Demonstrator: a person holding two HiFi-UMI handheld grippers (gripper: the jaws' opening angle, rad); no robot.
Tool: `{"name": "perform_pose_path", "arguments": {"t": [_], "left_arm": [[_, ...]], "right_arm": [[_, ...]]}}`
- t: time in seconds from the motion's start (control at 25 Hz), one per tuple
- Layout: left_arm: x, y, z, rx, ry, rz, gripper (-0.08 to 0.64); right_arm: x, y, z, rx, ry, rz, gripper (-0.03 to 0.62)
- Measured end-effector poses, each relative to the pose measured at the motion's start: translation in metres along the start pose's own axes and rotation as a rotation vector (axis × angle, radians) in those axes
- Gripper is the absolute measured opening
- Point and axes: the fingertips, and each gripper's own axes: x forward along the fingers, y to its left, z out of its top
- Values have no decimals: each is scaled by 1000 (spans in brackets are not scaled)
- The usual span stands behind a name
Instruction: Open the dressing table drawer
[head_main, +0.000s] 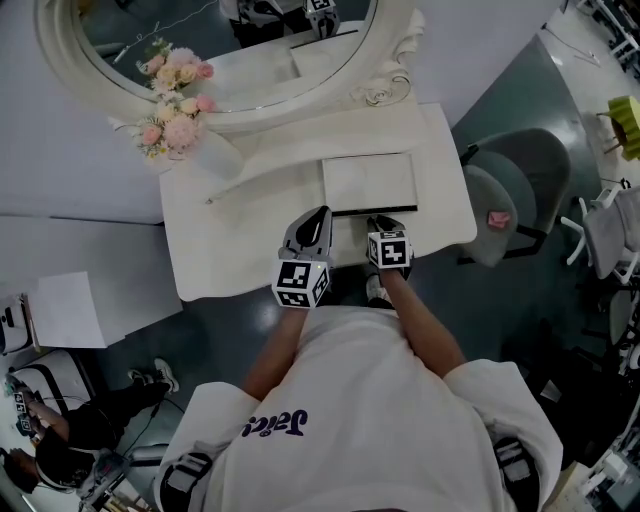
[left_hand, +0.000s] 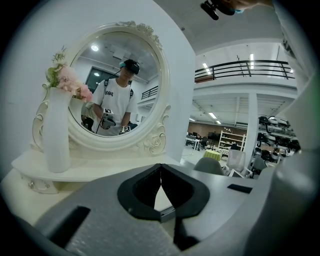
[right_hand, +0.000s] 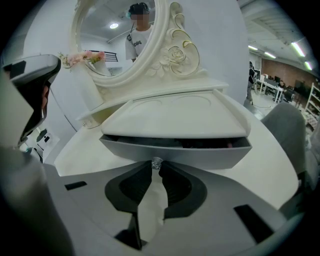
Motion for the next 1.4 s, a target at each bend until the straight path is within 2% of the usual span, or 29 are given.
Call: {"name": "perform_pose_path", "arguments": {"t": [0.84,1.16,1.4], "left_arm": [[-15,-48,-28,-12,33,-83,15],[-25,-55,-35,-11,39,-81,15],[-28,-57,-35,-16,38,-78,15]], "right_arm": [[-42,21,-66,6,42,33,63],[-49,25,-89,3,70,42,61],[-50,23,-88,9,65,59,69]]}}
